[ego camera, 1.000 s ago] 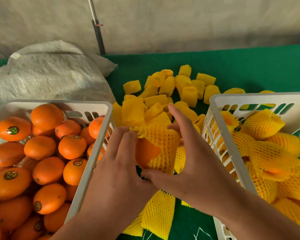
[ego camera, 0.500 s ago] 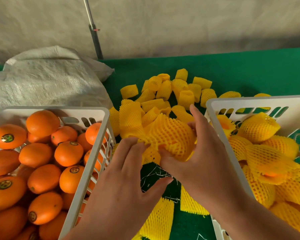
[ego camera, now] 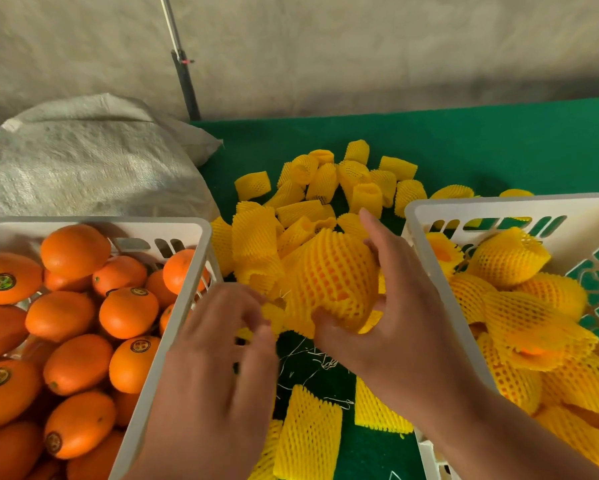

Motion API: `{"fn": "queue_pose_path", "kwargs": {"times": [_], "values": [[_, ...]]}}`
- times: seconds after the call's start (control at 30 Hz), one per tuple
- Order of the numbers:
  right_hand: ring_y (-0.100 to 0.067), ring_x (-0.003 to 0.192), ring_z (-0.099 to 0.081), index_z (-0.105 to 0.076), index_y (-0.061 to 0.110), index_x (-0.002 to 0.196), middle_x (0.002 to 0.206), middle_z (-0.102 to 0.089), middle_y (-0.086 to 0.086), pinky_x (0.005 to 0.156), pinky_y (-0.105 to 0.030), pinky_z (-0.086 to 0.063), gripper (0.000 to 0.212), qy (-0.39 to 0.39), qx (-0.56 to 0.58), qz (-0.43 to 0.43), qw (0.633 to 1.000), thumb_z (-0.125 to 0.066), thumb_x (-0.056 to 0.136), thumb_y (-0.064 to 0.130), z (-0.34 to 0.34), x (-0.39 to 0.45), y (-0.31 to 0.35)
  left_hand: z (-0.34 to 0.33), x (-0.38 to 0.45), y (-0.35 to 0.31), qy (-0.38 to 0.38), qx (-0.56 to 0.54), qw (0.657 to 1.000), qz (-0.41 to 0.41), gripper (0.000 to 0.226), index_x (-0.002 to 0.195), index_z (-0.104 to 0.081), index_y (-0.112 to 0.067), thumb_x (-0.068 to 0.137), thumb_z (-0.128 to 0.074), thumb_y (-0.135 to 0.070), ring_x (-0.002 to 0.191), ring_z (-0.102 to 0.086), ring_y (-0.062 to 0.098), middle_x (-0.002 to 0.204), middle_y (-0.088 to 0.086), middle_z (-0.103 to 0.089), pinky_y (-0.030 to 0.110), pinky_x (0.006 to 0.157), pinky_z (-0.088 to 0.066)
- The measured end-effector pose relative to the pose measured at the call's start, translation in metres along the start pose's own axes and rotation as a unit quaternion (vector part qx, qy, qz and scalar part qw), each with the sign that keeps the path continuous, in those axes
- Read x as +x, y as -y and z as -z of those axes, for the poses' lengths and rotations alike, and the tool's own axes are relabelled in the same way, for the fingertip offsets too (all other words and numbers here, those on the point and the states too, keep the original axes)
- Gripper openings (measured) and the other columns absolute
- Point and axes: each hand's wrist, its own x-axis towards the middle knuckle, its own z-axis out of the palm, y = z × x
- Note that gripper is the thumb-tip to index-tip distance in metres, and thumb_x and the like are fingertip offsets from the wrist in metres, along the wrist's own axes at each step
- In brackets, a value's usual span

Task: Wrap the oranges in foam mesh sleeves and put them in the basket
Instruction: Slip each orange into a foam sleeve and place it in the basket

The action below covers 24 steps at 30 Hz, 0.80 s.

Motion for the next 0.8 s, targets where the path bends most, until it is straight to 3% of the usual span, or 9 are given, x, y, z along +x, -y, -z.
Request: {"fn": "queue_pose_path", "kwargs": {"times": [0.07,0.13,0.2,0.33,0.43,0.57,0.63,0.73,0.8], "values": [[0.016,0.132,-0.030,-0.007,0.054,0.159,0.143,-0.028,0.037,0.092,-0.022,-0.046,0.109,0.037,-0.014,0.037,0.999,-0.070,0.072,0.076,0.001,-0.001,0.001,0.000,0.008,0.002,0.006,-0.180,0.973,0.147,0.048,0.118,-0.064,-0.030,0.095,-0.047,-0.068,0.114,-0.068,0.015,0.123,-0.013,-0.066,0.036,0.068,-0.064],[0.010,0.132,-0.033,-0.009,0.049,0.160,0.144,-0.031,0.028,0.088,-0.016,-0.040,0.109,0.078,-0.031,0.067,0.994,-0.074,0.075,0.069,0.000,-0.002,0.003,-0.004,0.021,0.002,0.103,-0.329,0.876,0.339,0.066,0.133,-0.061,-0.035,0.083,-0.059,-0.077,0.126,-0.064,0.024,0.135,-0.010,-0.065,0.042,0.063,-0.064],[0.003,0.129,-0.039,-0.011,0.045,0.161,0.141,-0.034,0.023,0.086,-0.018,-0.043,0.107,0.110,-0.035,0.093,0.989,-0.076,0.078,0.063,-0.001,-0.003,0.002,-0.006,0.026,0.005,0.171,-0.415,0.797,0.404,0.072,0.132,-0.064,-0.031,0.071,-0.076,-0.069,0.122,-0.066,0.034,0.138,0.003,-0.066,0.048,0.063,-0.064],[-0.001,0.141,-0.034,-0.005,0.050,0.162,0.154,-0.026,0.023,0.096,-0.028,-0.051,0.120,0.137,0.020,0.102,0.985,-0.082,0.072,0.070,-0.004,-0.003,0.001,0.002,0.021,0.014,0.174,-0.423,0.831,0.318,0.061,0.137,-0.061,-0.021,0.081,-0.083,-0.033,0.112,-0.071,0.039,0.130,0.016,-0.069,0.052,0.081,-0.063],[-0.002,0.151,-0.025,0.003,0.062,0.156,0.164,-0.013,0.030,0.104,-0.046,-0.053,0.127,0.136,0.094,0.041,0.985,-0.081,0.063,0.081,-0.005,-0.002,0.002,0.006,0.022,0.016,0.122,-0.325,0.901,0.261,0.070,0.139,-0.058,-0.038,0.077,-0.091,-0.033,0.108,-0.074,0.025,0.131,0.002,-0.069,0.043,0.076,-0.065],[0.007,0.132,-0.047,0.000,0.071,0.151,0.151,-0.034,0.038,0.088,-0.030,-0.060,0.116,0.129,0.102,-0.024,0.986,-0.065,0.058,0.096,-0.002,0.001,-0.002,0.011,0.016,0.009,0.116,-0.125,0.978,0.117,0.076,0.142,-0.043,-0.063,0.078,-0.082,-0.054,0.115,-0.066,0.003,0.142,-0.026,-0.055,0.035,0.077,-0.064],[0.001,0.135,-0.046,-0.003,0.073,0.149,0.151,-0.035,0.035,0.095,-0.035,-0.057,0.111,0.137,0.087,-0.024,0.986,-0.071,0.062,0.090,-0.004,0.000,-0.005,0.008,0.014,0.006,0.124,-0.044,0.989,0.062,0.083,0.145,-0.033,-0.069,0.073,-0.074,-0.060,0.123,-0.057,-0.006,0.144,-0.038,-0.047,0.029,0.078,-0.061],[0.002,0.132,-0.043,-0.013,0.072,0.147,0.145,-0.036,0.034,0.099,-0.038,-0.054,0.102,0.147,0.069,-0.016,0.987,-0.076,0.068,0.080,-0.006,-0.001,-0.010,0.001,0.011,0.001,0.134,-0.007,0.991,0.013,0.087,0.148,-0.022,-0.071,0.074,-0.064,-0.057,0.139,-0.040,-0.010,0.146,-0.042,-0.042,0.037,0.100,-0.051],[0.008,0.128,-0.041,-0.024,0.066,0.146,0.141,-0.038,0.037,0.098,-0.035,-0.053,0.094,0.131,0.057,-0.005,0.990,-0.078,0.070,0.078,-0.007,0.000,-0.013,-0.001,0.010,0.000,0.122,0.008,0.992,0.006,0.093,0.151,-0.015,-0.070,0.074,-0.065,-0.056,0.138,-0.035,-0.015,0.147,-0.043,-0.039,0.028,0.095,-0.051]]}}
